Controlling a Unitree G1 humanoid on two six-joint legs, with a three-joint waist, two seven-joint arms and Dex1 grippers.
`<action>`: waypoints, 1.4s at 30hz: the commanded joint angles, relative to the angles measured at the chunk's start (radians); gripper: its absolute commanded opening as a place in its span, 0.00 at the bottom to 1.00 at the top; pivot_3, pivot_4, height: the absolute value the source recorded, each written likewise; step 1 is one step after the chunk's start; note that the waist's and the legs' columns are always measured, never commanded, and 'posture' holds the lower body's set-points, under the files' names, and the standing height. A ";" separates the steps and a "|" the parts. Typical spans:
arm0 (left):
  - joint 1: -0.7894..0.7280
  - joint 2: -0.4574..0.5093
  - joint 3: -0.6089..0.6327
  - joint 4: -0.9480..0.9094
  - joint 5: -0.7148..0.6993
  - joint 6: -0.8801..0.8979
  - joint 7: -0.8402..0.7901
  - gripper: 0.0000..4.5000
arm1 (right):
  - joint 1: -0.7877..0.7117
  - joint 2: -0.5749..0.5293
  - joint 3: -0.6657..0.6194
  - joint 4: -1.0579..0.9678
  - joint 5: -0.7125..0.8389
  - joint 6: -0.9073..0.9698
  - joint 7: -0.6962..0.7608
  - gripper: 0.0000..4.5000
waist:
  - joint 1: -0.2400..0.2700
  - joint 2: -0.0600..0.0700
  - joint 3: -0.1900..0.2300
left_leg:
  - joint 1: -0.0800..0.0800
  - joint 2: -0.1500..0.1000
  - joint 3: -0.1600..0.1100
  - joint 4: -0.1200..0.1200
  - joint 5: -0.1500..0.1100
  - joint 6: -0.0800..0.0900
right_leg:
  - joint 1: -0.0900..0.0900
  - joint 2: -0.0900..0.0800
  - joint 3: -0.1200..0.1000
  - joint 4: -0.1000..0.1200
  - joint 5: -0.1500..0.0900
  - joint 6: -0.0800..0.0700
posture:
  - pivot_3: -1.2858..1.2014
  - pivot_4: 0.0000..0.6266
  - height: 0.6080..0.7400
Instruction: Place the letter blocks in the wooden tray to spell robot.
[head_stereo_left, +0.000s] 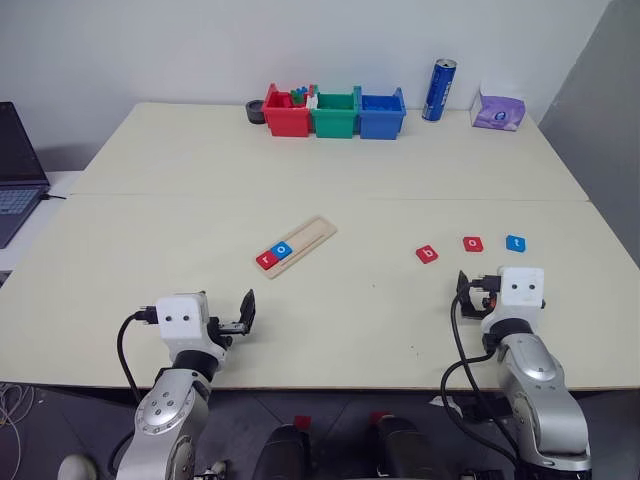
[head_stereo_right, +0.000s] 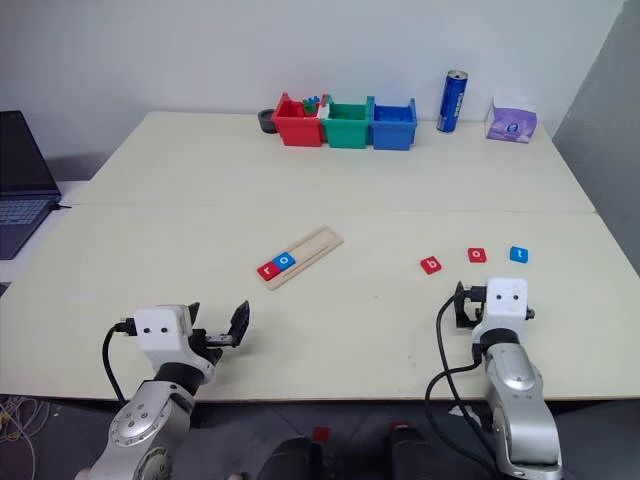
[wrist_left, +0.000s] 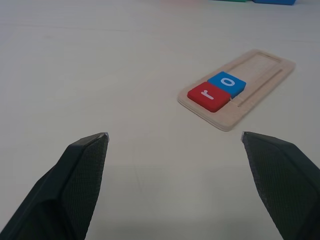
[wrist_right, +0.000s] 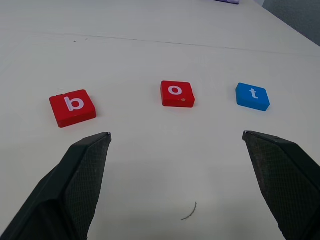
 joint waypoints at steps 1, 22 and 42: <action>-0.005 -0.003 -0.003 -0.054 0.003 -0.002 0.009 1.00 | 0.007 0.006 -0.002 -0.058 -0.009 -0.006 -0.005 1.00 | 0.000 0.000 0.000 | 0.000 0.000 0.000 0.000 0.000 0.000 | 0.000 0.000 0.000 0.000 0.000 0.000 | 0.52 0.24 1.00; -0.238 0.237 0.058 0.128 -0.095 -0.008 -0.255 1.00 | -0.246 -0.324 0.066 -0.064 0.371 0.177 0.607 1.00 | -0.002 0.000 0.000 | 0.002 0.000 -0.001 -0.001 0.000 0.000 | 0.000 0.003 -0.003 0.001 0.000 -0.001 | 0.52 0.24 1.00; -0.658 0.464 -0.096 0.806 -0.027 -0.264 -0.792 1.00 | -0.535 -0.452 0.136 0.180 0.502 0.161 0.915 1.00 | 0.001 -0.001 0.002 | -0.003 0.001 -0.001 -0.002 0.000 0.000 | -0.003 0.001 -0.005 -0.001 0.002 -0.006 | 0.52 0.24 1.00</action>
